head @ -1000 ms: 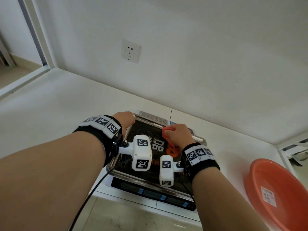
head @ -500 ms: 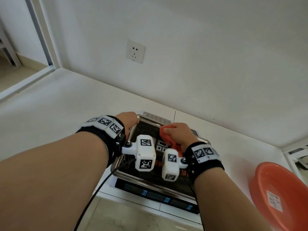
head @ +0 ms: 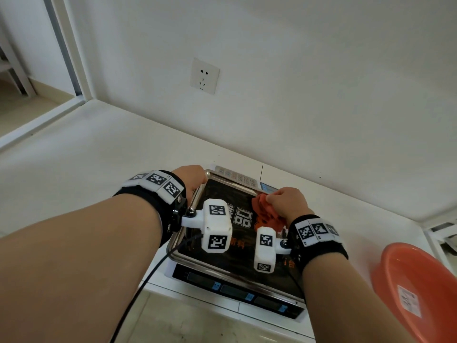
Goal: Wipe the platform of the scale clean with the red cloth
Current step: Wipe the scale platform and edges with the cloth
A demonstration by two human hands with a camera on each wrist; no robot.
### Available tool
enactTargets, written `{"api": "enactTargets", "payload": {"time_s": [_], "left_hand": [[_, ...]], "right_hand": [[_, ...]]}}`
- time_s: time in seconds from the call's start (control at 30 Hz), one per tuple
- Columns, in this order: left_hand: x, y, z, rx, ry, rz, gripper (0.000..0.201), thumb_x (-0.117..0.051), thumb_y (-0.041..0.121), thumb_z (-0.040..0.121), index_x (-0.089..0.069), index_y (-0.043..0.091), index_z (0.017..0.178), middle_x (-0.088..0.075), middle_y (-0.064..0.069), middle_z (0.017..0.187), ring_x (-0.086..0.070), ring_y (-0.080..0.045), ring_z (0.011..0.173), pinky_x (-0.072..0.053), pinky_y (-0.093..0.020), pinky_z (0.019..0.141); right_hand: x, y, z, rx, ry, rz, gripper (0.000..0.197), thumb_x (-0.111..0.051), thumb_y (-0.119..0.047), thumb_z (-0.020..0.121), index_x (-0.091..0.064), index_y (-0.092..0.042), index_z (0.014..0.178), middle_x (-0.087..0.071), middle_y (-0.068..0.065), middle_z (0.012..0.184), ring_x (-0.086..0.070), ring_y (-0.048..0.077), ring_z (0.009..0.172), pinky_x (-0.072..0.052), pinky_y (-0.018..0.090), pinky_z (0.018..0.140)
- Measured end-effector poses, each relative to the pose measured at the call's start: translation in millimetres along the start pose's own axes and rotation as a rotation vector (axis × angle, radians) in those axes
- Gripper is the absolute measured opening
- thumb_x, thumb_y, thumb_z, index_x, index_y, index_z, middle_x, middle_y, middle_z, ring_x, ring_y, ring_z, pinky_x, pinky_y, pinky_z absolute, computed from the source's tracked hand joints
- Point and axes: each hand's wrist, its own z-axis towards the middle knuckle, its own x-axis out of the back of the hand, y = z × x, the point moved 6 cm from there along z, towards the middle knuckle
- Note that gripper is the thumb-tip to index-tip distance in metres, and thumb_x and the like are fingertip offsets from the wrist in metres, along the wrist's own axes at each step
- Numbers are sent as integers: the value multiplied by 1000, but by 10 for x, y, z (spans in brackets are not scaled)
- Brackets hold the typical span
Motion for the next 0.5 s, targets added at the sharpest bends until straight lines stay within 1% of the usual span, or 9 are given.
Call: {"api": "enactTargets", "payload": {"time_s": [0.07, 0.1, 0.17, 0.27, 0.3, 0.37, 0.4, 0.47, 0.5], "left_hand": [[-27, 22, -88, -13, -27, 19, 36, -64, 15, 89, -60, 7, 124, -63, -9, 122, -61, -21, 113, -53, -17, 80], [-48, 7, -142, 35, -47, 30, 35, -64, 14, 89, -61, 8, 123, -64, -8, 120, -61, -22, 112, -52, -21, 83], [-12, -35, -61, 21, -17, -75, 37, -61, 15, 91, -58, 6, 126, -62, -10, 124, -60, -23, 116, -52, -21, 77], [-12, 9, -92, -16, -14, -3, 33, -67, 12, 86, -63, 8, 119, -66, -9, 115, -64, -21, 106, -53, -23, 87], [-23, -5, -84, 12, -25, -48, 35, -65, 13, 88, -61, 7, 122, -65, -9, 118, -65, -17, 101, -55, -21, 83], [12, -19, -32, 35, -20, -142, 41, -56, 18, 94, -53, 5, 132, -59, -11, 131, -60, -8, 83, -53, -11, 62], [21, 9, -58, -22, 7, -103, 42, -56, 19, 94, -53, 5, 133, -58, -10, 131, -60, -7, 84, -53, -11, 61], [6, 54, -75, -94, 11, 55, 39, -61, 18, 91, -57, 8, 129, -62, -8, 125, -63, -15, 105, -54, -16, 73], [-2, 32, -77, -51, 2, 23, 40, -58, 18, 93, -55, 7, 132, -59, -9, 129, -60, -20, 117, -53, -17, 69]], "right_hand": [[-39, -36, -14, 16, -51, -62, 27, -71, -45, 74, -72, -18, 77, -73, 5, 83, -67, 25, 90, -60, 41, 81], [-57, -44, -14, 31, -65, -115, 37, -72, -52, 69, -72, -18, 81, -71, 4, 84, -66, 24, 90, -59, 39, 78], [-93, -72, -38, 80, -55, -214, 38, -71, -52, 71, -71, -17, 85, -70, 3, 81, -67, 21, 85, -58, 34, 71], [-50, -100, -90, 107, -18, -244, 17, -67, -34, 85, -70, -18, 83, -72, 0, 74, -69, 17, 69, -57, 30, 60], [5, -100, -91, 97, -2, -221, 15, -66, -32, 85, -70, -18, 80, -73, 1, 72, -70, 18, 66, -60, 32, 61], [153, -100, -57, 85, 57, -209, 16, -64, -32, 83, -71, -19, 76, -73, 1, 68, -71, 22, 64, -63, 37, 63], [221, -103, -40, 82, 91, -247, 18, -63, -32, 82, -72, -18, 74, -73, 1, 67, -71, 22, 64, -61, 35, 62], [264, -83, -43, 63, 137, -350, 22, -61, -34, 79, -73, -16, 75, -72, 1, 68, -69, 22, 65, -57, 29, 59], [234, -64, -48, 64, 142, -386, 23, -60, -36, 77, -72, -16, 76, -71, 1, 70, -69, 22, 66, -56, 29, 60]]}}
